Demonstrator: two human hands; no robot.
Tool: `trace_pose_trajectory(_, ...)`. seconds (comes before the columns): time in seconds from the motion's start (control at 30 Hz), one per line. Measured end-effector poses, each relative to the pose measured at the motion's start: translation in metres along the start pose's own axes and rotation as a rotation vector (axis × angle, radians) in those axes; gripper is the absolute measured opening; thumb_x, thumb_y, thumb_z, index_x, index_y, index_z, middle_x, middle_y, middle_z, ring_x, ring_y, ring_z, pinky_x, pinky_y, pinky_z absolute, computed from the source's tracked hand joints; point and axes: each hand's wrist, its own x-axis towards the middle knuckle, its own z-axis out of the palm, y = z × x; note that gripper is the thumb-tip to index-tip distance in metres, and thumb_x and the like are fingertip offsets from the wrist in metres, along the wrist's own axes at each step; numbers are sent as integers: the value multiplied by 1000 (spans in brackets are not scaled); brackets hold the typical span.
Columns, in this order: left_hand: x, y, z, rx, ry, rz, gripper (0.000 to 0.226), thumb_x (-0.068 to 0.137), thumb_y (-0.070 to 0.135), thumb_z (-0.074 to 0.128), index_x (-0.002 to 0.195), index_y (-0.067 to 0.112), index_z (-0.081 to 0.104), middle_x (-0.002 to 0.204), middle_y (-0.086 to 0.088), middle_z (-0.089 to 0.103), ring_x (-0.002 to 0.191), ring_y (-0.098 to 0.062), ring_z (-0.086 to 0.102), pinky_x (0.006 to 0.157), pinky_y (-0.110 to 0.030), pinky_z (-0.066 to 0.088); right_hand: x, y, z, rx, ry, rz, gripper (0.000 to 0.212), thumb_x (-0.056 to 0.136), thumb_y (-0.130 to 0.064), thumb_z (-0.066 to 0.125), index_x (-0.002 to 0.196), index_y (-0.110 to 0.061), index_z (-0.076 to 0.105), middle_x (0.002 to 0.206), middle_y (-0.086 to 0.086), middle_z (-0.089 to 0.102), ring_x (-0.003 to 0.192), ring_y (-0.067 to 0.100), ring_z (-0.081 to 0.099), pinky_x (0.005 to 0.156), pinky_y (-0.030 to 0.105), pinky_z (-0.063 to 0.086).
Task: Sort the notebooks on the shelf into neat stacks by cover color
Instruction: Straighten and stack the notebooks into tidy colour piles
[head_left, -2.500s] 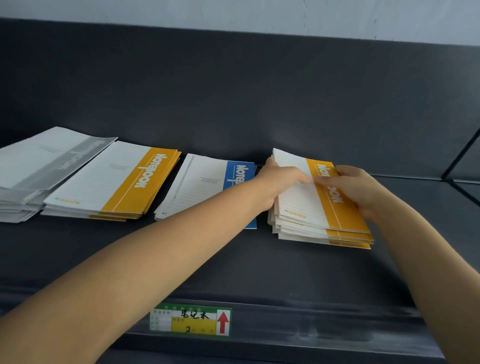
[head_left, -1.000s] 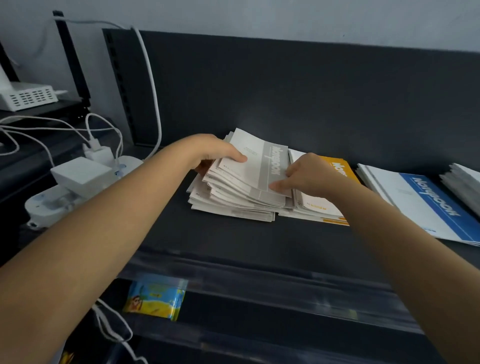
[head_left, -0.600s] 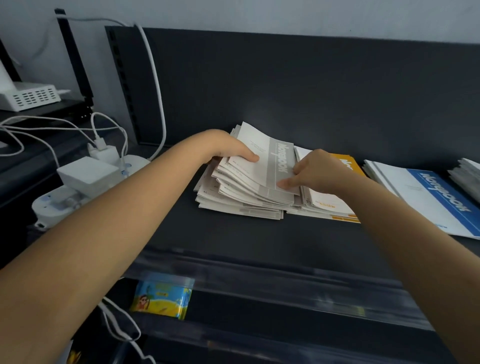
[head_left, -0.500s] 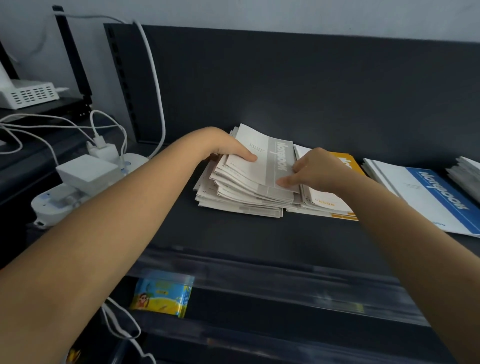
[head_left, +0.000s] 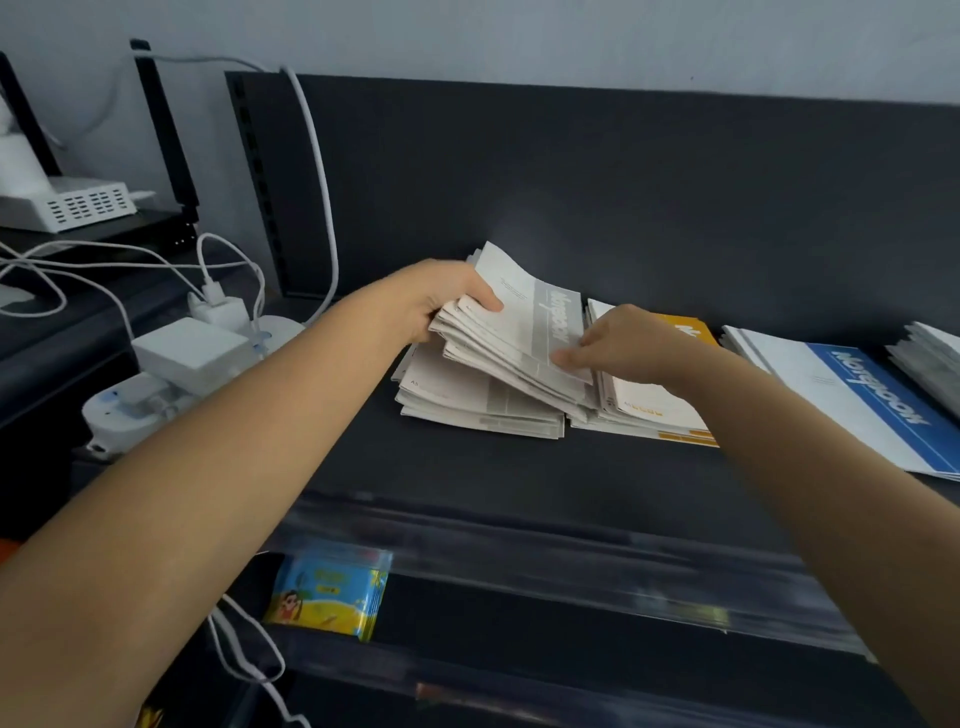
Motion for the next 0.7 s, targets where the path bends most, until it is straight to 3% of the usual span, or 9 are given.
trace_pose_trajectory(0.07, -7, 12, -5, -20, -8, 23, 4, 87, 0, 61, 87, -3, 63, 70, -12, 70, 55, -18, 70, 48, -24, 55, -8, -4, -6, 166, 12, -10, 53, 87, -47, 61, 113, -2, 62, 114, 7, 61, 96, 20, 56, 87, 31, 42)
trace_pose_trajectory(0.1, -10, 20, -8, -36, -4, 55, 7, 88, 1, 60, 84, -3, 64, 66, -11, 70, 55, -18, 70, 49, -23, 55, -11, -8, -11, 265, 38, -8, 50, 89, -46, 60, 107, 0, 61, 107, 5, 62, 92, 17, 57, 87, 29, 43)
trace_pose_trajectory(0.2, -25, 44, -8, -127, -38, 148, 8, 89, 2, 58, 87, -2, 65, 75, -12, 72, 65, -19, 72, 62, -27, 60, -15, -19, -28, 666, 81, 15, 29, 88, -40, 64, 91, -11, 61, 87, -3, 65, 75, 8, 60, 69, 21, 49)
trace_pose_trajectory(0.3, -38, 59, 11, -208, -104, 189, 9, 90, 2, 57, 90, -1, 66, 77, -13, 74, 69, -24, 73, 62, -32, 61, -20, -15, -53, 1077, 13, 126, 31, 84, -31, 70, 107, -11, 66, 94, 4, 74, 79, 17, 71, 72, 31, 59)
trace_pose_trajectory(0.33, -40, 62, 20, -220, -132, 197, 10, 91, 1, 56, 89, -2, 65, 74, -13, 74, 67, -24, 73, 59, -32, 60, -22, -9, -61, 1140, 20, 155, 32, 84, -28, 70, 110, -10, 66, 95, 6, 74, 77, 19, 72, 66, 31, 59)
trace_pose_trajectory(0.43, -36, 66, 54, -188, -241, 181, 12, 92, 0, 53, 87, 0, 64, 70, -11, 73, 62, -21, 72, 53, -28, 58, -33, 21, -82, 1118, 97, 211, 35, 83, -26, 70, 114, -10, 63, 91, 7, 74, 67, 19, 72, 51, 27, 55)
trace_pose_trajectory(0.53, -26, 69, 93, -88, -374, 165, 13, 89, -2, 54, 90, 1, 67, 82, -10, 75, 73, -20, 74, 65, -27, 60, -45, 61, -101, 1003, 145, 282, 46, 79, -35, 73, 119, -14, 60, 101, 6, 72, 79, 21, 72, 60, 29, 56)
trace_pose_trajectory(0.63, -17, 76, 140, -79, -480, 158, 17, 87, -1, 56, 98, 0, 68, 98, -13, 74, 88, -24, 72, 85, -33, 57, -64, 105, -124, 1001, 129, 307, 34, 85, -28, 67, 114, -12, 64, 98, 6, 73, 78, 19, 72, 62, 28, 58)
trace_pose_trajectory(0.7, -13, 83, 177, -99, -528, 160, 17, 87, 0, 56, 100, -1, 67, 102, -16, 73, 90, -27, 71, 87, -34, 56, -75, 132, -140, 1031, 170, 312, 33, 85, -27, 67, 114, -11, 64, 100, 7, 73, 84, 20, 72, 68, 31, 58)
